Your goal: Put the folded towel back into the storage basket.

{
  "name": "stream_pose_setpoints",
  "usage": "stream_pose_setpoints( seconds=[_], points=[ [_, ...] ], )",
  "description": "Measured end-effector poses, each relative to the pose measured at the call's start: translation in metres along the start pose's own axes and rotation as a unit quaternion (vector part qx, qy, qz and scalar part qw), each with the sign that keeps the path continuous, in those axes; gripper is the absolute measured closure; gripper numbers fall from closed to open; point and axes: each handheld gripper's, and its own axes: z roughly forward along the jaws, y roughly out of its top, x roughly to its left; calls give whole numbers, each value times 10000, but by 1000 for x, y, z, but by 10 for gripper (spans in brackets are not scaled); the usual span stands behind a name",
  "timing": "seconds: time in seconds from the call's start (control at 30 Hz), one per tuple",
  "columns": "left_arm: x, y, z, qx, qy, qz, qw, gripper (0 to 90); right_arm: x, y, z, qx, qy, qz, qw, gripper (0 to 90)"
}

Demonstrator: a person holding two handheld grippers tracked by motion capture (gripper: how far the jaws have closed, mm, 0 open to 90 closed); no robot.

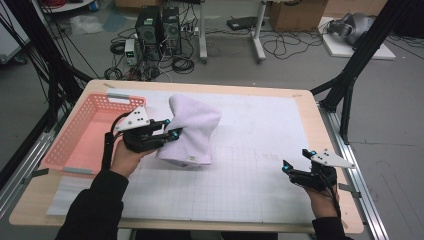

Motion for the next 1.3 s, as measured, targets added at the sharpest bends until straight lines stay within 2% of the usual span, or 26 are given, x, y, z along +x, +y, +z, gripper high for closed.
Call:
stream_pose_setpoints(
  seconds=[0.13, 0.5, 0.7, 1.03, 1.3],
  points=[
    [9, 6, -15, 22, 51, 55, 10000, 717, 0, 0, 0, -22, 6, -26, 10000, 181],
    [29, 20, -54, -241, 212, 188, 9993, 717, 1, 0, 0, 14, 13, 16, 10000, 181],
    [39, 19, -71, -431, 239, 129, 9987, 717, 0, 0, 0, -33, 3, 13, 10000, 181],
    [59, 22, -100, -539, 164, 111, 9984, 717, 1, 1, 0, -11, 2, -11, 10000, 181],
    [71, 24, -127, -613, 344, 77, 9975, 716, 2, 1, 1, 3, -2, -35, 10000, 181]
  ],
)
